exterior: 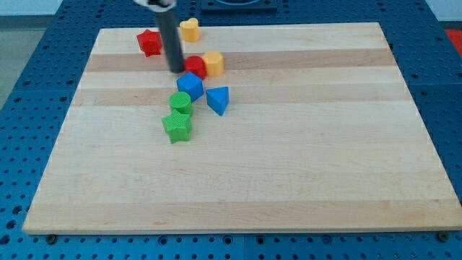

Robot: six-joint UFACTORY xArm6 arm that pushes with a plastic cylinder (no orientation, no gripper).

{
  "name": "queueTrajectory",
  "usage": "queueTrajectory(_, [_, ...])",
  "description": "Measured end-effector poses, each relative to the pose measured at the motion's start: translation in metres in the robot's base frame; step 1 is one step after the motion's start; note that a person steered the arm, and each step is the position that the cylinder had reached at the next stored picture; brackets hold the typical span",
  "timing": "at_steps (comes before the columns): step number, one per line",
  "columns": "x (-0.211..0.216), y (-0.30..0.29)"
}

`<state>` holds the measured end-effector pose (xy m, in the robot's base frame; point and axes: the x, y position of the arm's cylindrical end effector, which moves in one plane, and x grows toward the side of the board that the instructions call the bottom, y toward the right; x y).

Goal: Move the yellow hexagon towards top of blue triangle

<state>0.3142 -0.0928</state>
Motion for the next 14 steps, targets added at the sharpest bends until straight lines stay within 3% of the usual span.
queueTrajectory(2, [0.000, 0.119])
queueTrajectory(3, [0.003, 0.151])
queueTrajectory(6, [-0.001, 0.124])
queueTrajectory(8, [0.045, 0.164])
queueTrajectory(9, [0.018, 0.178])
queueTrajectory(10, [-0.036, 0.180])
queueTrajectory(11, [-0.047, 0.169])
queueTrajectory(14, [-0.018, 0.111])
